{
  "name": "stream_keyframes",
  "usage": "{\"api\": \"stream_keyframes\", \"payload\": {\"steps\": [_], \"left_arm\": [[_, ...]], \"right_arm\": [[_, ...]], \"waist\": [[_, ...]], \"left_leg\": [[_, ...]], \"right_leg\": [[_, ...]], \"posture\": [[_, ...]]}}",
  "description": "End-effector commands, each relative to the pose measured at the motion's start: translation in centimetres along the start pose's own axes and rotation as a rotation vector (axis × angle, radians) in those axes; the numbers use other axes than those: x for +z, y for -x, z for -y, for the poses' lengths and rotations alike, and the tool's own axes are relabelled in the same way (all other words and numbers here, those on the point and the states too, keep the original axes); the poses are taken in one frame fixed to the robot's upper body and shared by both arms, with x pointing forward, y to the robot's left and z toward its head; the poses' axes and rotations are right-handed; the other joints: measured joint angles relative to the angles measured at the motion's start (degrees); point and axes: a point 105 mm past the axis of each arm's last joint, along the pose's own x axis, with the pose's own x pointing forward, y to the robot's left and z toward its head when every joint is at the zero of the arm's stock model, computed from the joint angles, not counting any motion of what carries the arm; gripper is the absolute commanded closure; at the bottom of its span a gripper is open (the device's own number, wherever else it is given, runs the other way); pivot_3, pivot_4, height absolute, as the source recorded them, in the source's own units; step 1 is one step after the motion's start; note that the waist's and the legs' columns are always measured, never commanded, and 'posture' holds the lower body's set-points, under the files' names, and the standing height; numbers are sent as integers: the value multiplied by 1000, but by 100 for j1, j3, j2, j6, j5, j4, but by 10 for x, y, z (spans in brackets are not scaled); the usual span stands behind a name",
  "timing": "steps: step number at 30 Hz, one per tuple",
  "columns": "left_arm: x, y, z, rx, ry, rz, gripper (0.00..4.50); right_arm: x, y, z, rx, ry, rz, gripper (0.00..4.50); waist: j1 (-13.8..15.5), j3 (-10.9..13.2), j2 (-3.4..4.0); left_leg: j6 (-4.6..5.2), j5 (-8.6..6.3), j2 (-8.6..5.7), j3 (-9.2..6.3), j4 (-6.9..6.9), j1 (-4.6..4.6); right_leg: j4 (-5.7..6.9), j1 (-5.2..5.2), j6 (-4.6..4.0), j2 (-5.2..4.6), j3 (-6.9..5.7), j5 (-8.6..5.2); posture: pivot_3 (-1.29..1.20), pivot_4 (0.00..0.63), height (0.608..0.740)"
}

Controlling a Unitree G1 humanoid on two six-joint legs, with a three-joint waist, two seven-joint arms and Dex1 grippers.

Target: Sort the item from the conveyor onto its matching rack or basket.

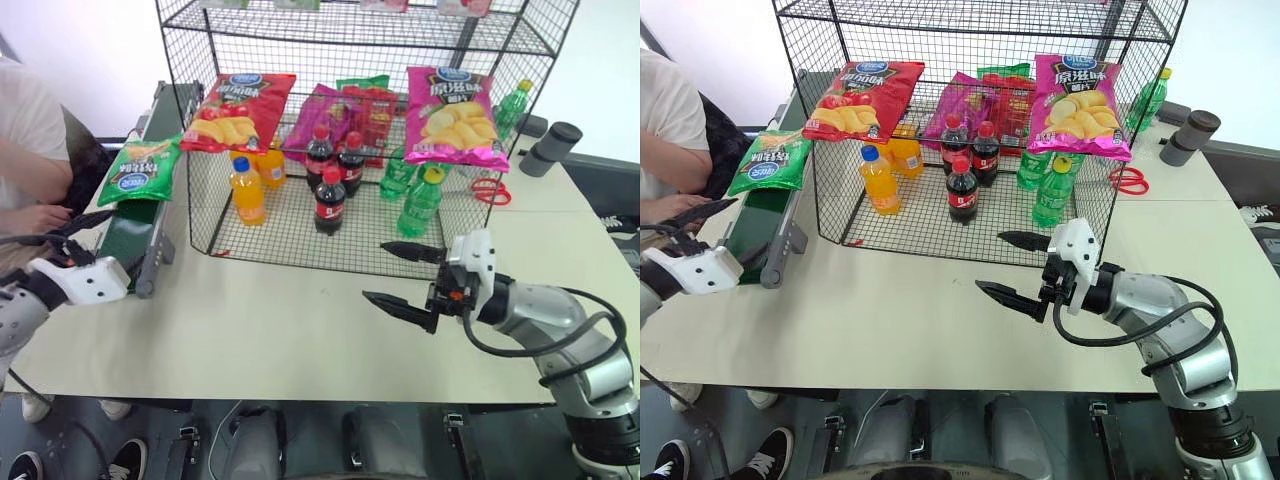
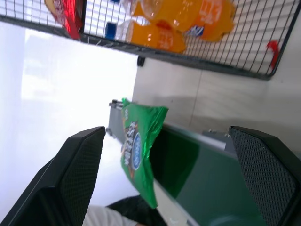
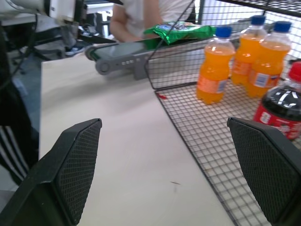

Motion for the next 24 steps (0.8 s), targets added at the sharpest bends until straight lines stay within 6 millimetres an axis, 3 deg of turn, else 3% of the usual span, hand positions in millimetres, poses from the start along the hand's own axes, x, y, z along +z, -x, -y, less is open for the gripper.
{"api": "stream_keyframes", "payload": {"steps": [1, 7, 24], "left_arm": [[-13, 9, -11, 40, -41, -64, 0], [-31, 15, -14, 30, -87, -139, 0], [-27, 2, 3, -17, -54, -128, 0]], "right_arm": [[4, -13, -19, 141, -8, 14, 39], [-7, -14, -17, 152, -17, -17, 39], [-7, -12, -27, 166, -27, -31, 39]], "waist": [[-16, 0, -1], [0, -1, -2], [1, -2, -4]], "left_leg": [[0, 0, 3, 0, 0, 0], [0, 0, 2, 5, -3, -1], [-1, 0, 2, 8, -3, 0]], "right_leg": [[1, -1, 0, 0, 0, 0], [4, -7, -1, 0, -1, 1], [8, -9, -1, 1, -1, 1]], "posture": [[0, 150, 740], [0, 150, 740], [0, 150, 740]]}}
